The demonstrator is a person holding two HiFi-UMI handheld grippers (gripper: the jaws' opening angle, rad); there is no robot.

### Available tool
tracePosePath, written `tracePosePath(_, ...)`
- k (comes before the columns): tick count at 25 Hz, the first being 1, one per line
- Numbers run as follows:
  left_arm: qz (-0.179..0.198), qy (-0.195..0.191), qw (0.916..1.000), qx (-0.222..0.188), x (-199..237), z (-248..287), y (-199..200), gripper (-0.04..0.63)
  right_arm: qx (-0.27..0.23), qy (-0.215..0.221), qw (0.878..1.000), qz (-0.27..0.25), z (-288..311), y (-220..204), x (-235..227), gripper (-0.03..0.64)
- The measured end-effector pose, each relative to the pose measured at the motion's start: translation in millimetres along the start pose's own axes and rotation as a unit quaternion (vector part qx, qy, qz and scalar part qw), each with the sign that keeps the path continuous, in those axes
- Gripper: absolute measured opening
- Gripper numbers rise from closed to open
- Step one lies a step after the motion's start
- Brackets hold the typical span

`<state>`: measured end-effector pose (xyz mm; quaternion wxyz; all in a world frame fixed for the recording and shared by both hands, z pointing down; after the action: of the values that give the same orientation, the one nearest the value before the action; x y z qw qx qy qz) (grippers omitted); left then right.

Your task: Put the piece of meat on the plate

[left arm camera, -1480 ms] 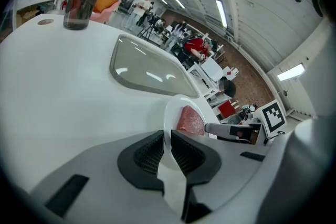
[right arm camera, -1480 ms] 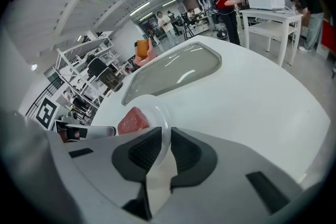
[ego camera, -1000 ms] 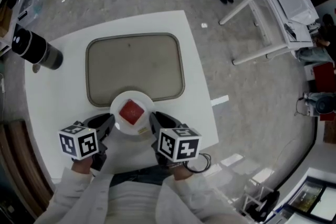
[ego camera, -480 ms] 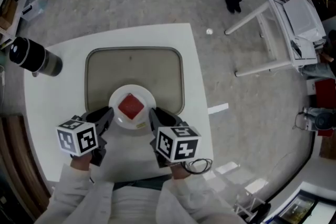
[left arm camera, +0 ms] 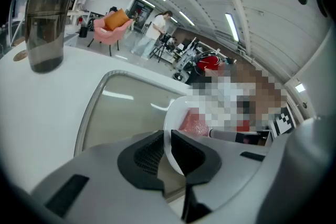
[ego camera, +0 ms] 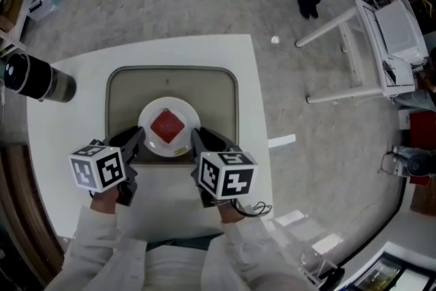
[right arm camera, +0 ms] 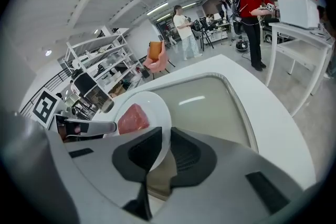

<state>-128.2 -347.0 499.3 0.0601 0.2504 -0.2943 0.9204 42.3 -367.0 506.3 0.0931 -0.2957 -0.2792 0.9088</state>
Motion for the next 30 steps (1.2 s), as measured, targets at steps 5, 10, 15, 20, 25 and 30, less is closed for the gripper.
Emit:
tracePosePath(5,-0.012,0.003,0.9999,-0.002,9,11,5,0.051,0.009,0.001,1.000,-0.004,14,3,-5,0.060)
tracePosePath(10,-0.004,0.011,0.9999,0.002,12,20,10,0.051,0.017,-0.003,1.000,-0.013,22,7,-10,0.060)
tracePosePath(15,-0.003,0.013,0.9999,0.006,15,26,11,0.051,0.019,-0.004,1.000,-0.012,27,9,-11,0.061)
tracePosePath(20,-0.012,0.014,0.9998,0.010,18,29,11,0.051,0.022,-0.002,1.000,-0.017,31,8,-11,0.061)
tracePosePath(25,-0.004,0.018,0.9998,0.007,16,30,12,0.051,0.023,-0.005,1.000,-0.014,31,9,-11,0.061)
tracePosePath(30,0.011,0.020,0.9997,0.006,17,31,11,0.051,0.023,0.001,1.000,-0.020,33,8,-11,0.061)
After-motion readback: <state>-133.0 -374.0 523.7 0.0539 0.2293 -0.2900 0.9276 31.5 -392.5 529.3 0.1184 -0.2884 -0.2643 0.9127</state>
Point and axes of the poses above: the fingertips, and each gripper's own axes: z forward along the fingers, x to its left, y out of its top, the point moved 3 cm from there along -z, backward along the fingers, and after that the axes turned 5 degrees about y, right-handed, at the moved point
